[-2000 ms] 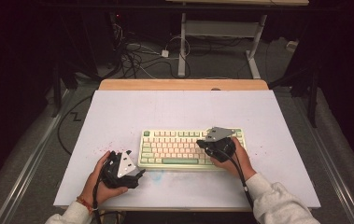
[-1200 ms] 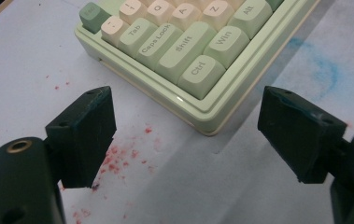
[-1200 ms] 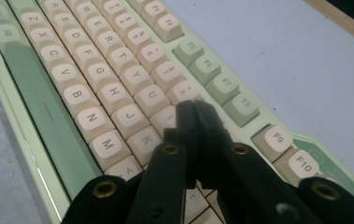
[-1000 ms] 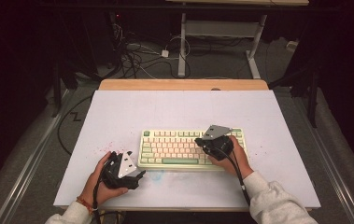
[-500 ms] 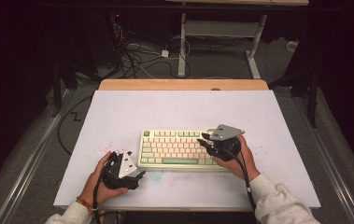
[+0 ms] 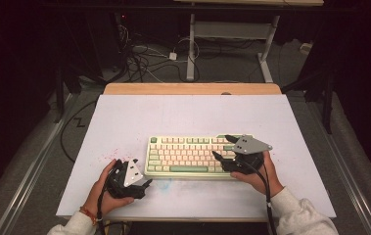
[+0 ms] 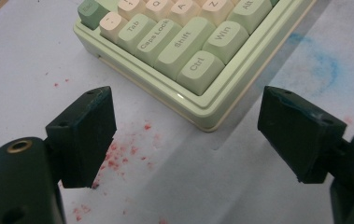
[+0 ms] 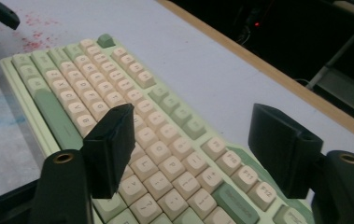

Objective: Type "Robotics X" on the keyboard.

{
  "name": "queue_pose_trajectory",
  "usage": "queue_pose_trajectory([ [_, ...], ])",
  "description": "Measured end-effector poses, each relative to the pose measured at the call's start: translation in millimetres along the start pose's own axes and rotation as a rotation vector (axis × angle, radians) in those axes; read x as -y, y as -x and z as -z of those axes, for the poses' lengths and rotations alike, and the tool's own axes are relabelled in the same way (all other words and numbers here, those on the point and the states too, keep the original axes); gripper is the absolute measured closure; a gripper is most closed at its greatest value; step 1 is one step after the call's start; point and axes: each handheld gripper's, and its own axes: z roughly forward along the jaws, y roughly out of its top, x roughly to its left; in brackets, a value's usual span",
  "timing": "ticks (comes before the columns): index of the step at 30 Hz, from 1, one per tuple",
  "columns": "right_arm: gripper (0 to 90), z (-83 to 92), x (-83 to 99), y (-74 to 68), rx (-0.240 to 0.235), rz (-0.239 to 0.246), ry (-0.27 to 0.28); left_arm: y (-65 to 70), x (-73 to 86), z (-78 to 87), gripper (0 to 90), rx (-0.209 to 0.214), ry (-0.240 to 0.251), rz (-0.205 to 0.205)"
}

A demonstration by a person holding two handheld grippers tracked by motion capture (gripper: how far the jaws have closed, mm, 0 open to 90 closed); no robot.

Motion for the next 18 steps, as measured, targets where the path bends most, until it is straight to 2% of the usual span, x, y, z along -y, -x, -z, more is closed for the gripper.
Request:
queue_pose_trajectory([
  [5, 27.5, 13.6, 6.7, 0.5, 0.034, -0.002, 0.029, -0.4, -0.7, 1.2, 20.2, 0.002, 0.018, 0.022],
  [9, 25.5, 24.2, 14.3, 1.0, 0.050, -0.005, 0.030, -1.2, -1.2, 2.3, 21.4, -0.001, 0.020, 0.029],
  [18, 24.5, 44.6, 36.6, 3.6, 0.097, -0.027, 0.014, -1.5, -5.7, 8.7, 22.4, 0.003, 0.058, 0.051],
])
